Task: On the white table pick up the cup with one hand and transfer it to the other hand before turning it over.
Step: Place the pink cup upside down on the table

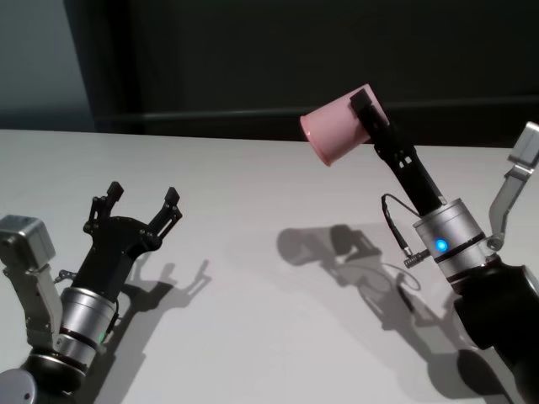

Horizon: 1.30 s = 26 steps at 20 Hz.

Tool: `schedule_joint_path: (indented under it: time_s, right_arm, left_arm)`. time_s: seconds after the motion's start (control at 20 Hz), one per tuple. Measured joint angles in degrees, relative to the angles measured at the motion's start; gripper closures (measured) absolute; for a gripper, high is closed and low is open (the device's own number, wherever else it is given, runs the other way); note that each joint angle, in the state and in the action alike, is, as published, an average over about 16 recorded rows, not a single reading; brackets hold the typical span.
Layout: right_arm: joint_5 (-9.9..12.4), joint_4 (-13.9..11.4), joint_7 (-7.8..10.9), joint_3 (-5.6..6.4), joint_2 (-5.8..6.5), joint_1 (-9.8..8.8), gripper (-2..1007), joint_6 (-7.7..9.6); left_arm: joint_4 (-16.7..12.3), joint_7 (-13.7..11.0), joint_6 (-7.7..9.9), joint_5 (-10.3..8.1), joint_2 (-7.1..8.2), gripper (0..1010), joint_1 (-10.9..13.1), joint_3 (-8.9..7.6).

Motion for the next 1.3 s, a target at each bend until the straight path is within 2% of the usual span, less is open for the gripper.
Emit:
schedule_joint_path:
  time_s: [0.15,0.3,0.5,0.7,0.85,1.0,1.3]
  right_arm:
    - [-6.9,-0.5,-2.21,-2.26,2.31,0.92,249,-1.54]
    - [-13.8,-0.8,-4.28,-4.66,4.3,1.96,249,-2.26]
    - [-22.0,-0.9,-6.37,-7.75,6.37,3.37,249,-2.06]
    - [-29.2,-0.8,-7.72,-10.7,7.92,4.87,249,-0.99]
    - [-33.6,-0.6,-8.3,-12.61,8.79,5.91,249,0.11]
    - [-37.1,-0.3,-8.6,-14.1,9.41,6.76,249,1.25]
    - [-42.0,0.3,-8.75,-15.99,10.12,7.87,249,3.16]
  left_arm:
    - [0.0,0.0,0.02,0.02,0.02,7,0.0,0.02]
    - [0.0,0.0,0.04,0.04,0.03,7,0.0,0.03]
    - [0.0,0.0,0.06,0.06,0.04,7,0.0,0.05]
    - [-0.1,0.0,0.08,0.08,0.06,7,-0.1,0.06]
    - [-0.1,0.0,0.09,0.09,0.07,7,-0.1,0.07]
    - [-0.1,0.0,0.1,0.1,0.08,7,-0.1,0.07]
    - [-0.1,0.0,0.11,0.11,0.08,7,-0.1,0.08]
